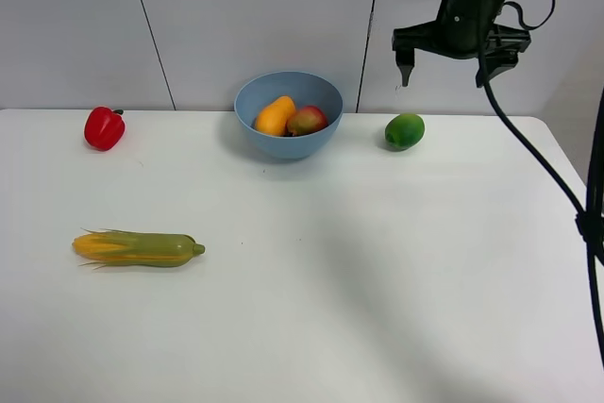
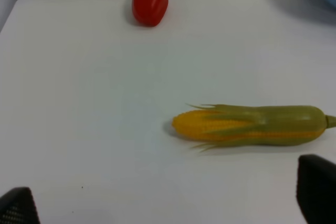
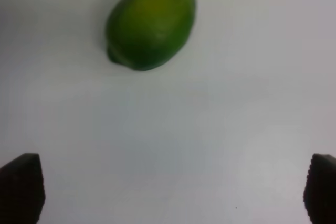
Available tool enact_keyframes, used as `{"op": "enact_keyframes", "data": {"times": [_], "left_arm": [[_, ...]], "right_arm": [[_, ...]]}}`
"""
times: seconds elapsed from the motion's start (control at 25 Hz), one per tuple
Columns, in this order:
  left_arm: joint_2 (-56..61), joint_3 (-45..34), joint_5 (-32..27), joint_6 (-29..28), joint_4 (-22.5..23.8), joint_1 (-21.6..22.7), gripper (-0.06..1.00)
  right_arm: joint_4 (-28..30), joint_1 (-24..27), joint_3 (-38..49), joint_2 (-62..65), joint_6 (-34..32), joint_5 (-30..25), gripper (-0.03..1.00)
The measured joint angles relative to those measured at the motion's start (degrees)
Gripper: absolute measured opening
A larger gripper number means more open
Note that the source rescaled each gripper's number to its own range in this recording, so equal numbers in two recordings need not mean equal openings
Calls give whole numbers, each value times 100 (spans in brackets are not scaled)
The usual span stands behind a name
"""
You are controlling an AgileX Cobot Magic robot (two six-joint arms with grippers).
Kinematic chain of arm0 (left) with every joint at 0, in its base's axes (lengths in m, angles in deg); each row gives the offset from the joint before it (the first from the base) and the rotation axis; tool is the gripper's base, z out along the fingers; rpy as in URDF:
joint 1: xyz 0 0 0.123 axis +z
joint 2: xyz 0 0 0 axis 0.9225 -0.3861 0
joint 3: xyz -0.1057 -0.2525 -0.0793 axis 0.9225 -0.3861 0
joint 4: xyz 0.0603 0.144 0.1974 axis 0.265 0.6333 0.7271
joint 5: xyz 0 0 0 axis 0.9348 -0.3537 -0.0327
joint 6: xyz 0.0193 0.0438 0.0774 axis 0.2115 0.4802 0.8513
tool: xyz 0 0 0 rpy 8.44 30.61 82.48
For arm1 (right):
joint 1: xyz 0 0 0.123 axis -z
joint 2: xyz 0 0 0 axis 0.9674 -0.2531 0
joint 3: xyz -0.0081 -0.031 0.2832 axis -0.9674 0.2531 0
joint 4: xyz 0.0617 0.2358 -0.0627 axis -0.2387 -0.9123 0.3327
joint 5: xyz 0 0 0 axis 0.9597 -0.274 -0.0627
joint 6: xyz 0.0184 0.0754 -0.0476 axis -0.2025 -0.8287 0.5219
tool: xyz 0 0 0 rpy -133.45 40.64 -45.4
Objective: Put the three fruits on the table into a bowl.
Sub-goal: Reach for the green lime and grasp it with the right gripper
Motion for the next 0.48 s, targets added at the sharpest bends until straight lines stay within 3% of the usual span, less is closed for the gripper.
{"op": "enact_keyframes", "data": {"times": [0.24, 0.48], "left_arm": [[0, 0, 0, 0, 0, 0, 99], [0, 0, 0, 0, 0, 0, 99]], "right_arm": [[-5, 368, 0, -121, -462, 50, 100], [-377, 452, 0, -504, -655, 512, 100]]}}
